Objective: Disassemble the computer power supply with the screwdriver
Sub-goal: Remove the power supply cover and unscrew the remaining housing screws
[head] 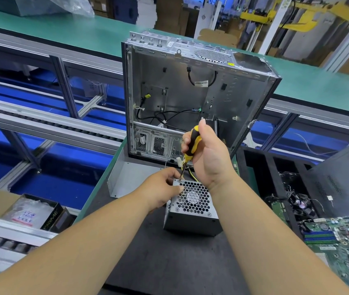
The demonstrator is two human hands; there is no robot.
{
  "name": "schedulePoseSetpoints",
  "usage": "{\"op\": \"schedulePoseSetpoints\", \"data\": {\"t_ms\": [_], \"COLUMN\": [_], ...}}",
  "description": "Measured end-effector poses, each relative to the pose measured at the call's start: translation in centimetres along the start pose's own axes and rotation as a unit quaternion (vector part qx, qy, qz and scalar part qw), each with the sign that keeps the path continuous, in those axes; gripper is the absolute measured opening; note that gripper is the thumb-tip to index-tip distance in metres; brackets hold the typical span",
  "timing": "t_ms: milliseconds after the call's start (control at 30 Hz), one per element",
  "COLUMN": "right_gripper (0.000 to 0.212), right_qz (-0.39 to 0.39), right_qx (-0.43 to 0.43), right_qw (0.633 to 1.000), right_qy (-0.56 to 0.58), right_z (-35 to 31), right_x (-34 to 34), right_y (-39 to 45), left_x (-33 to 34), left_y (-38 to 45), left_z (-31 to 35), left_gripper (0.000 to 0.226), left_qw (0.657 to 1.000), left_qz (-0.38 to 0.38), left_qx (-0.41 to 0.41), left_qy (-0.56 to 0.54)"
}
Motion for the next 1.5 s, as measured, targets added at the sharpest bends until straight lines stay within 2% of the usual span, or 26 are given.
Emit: {"op": "schedulePoseSetpoints", "data": {"t_ms": [233,433,500,600,667,867,1100,1200,1333,1500], "right_gripper": [0.041,0.059,0.056,0.033,0.027,0.037,0.054,0.05,0.027,0.039], "right_qz": [0.055,0.021,0.002,-0.019,-0.007,0.063,0.033,0.015,0.029,0.055], "right_qx": [0.011,0.015,0.013,-0.001,-0.008,0.019,0.022,0.011,-0.006,-0.001], "right_qw": [0.998,1.0,1.0,1.0,1.0,0.998,0.999,1.0,1.0,0.999], "right_qy": [-0.012,0.012,0.011,-0.004,-0.017,0.009,0.005,0.017,0.007,-0.001], "right_z": [-0.64,-0.17,0.05,0.06,0.02,-0.54,-0.27,-0.18,-0.16,-0.64], "right_x": [-0.33,0.06,0.26,0.35,0.18,-0.45,-0.13,0.04,-0.07,-0.54], "right_y": [0.36,0.48,0.37,0.24,0.17,0.51,0.4,0.14,-0.05,-0.04], "left_x": [-0.02,0.09,0.09,0.01,-0.01,-0.02,0.03,0.0,-0.04,-0.13], "left_y": [0.3,0.45,0.51,0.52,0.46,0.28,0.23,0.24,0.24,0.22], "left_z": [-0.32,-0.5,-0.53,-0.51,-0.49,-0.43,-0.38,-0.41,-0.39,-0.19], "left_gripper": [0.016,0.015,0.014,0.014,0.014,0.016,0.015,0.014,0.015,0.016], "left_qw": [1.0,1.0,1.0,1.0,1.0,1.0,1.0,1.0,1.0,1.0], "left_qz": [0.005,-0.003,-0.008,-0.011,-0.01,-0.002,0.0,0.002,0.003,0.006], "left_qx": [-0.005,-0.014,-0.016,-0.017,-0.02,-0.016,-0.011,-0.01,-0.009,-0.009], "left_qy": [0.008,-0.007,-0.008,0.002,0.0,-0.004,-0.002,-0.002,0.003,0.018]}}
Point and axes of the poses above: each hand's wrist, its own y-axis towards the middle knuckle, its own x-axis out of the palm, z = x × y, the point moved 3 cm from there along y, towards the middle knuckle, and after that the axes turned 8 degrees about y, right-handed, at the moved point
